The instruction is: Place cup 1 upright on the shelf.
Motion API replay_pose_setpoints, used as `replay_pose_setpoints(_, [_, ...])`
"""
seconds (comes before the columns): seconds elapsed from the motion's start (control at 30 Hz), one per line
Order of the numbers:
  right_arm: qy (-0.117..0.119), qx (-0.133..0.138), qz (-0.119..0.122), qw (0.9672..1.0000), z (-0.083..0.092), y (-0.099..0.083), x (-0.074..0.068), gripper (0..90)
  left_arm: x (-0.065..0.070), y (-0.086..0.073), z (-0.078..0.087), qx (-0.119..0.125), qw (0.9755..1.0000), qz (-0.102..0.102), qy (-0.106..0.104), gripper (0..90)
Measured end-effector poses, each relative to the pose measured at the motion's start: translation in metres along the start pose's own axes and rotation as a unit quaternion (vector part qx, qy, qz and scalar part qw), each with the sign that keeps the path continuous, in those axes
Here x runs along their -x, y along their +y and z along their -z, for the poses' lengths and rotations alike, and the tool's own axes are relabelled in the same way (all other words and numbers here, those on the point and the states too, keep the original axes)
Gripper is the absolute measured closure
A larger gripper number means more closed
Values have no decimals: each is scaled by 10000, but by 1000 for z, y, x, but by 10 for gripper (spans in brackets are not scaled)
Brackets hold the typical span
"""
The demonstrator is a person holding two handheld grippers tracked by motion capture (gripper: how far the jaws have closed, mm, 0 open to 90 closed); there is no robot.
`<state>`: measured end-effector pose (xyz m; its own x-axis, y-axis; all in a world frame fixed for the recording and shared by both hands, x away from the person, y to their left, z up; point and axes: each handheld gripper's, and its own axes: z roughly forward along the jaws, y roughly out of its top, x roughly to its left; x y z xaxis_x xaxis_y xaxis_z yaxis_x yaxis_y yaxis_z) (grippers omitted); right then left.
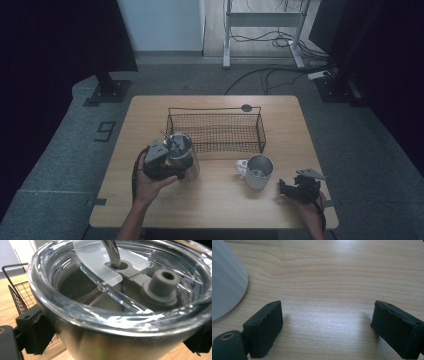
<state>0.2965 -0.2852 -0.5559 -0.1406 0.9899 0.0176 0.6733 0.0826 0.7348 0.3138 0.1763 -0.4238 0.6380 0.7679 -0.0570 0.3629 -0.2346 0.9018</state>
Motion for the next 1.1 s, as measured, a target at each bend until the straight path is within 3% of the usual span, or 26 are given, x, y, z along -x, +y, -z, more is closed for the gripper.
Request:
replay_pose_setpoints(0.57, [-25,2,-21,10000,0,0,1,106,-1,21,-1,32,9999,-108,59,43])
replay_pose_setpoints(1.1, [-44,9,-37,10000,0,0,1,112,-6,33,0,91,9999,-75,88,43])
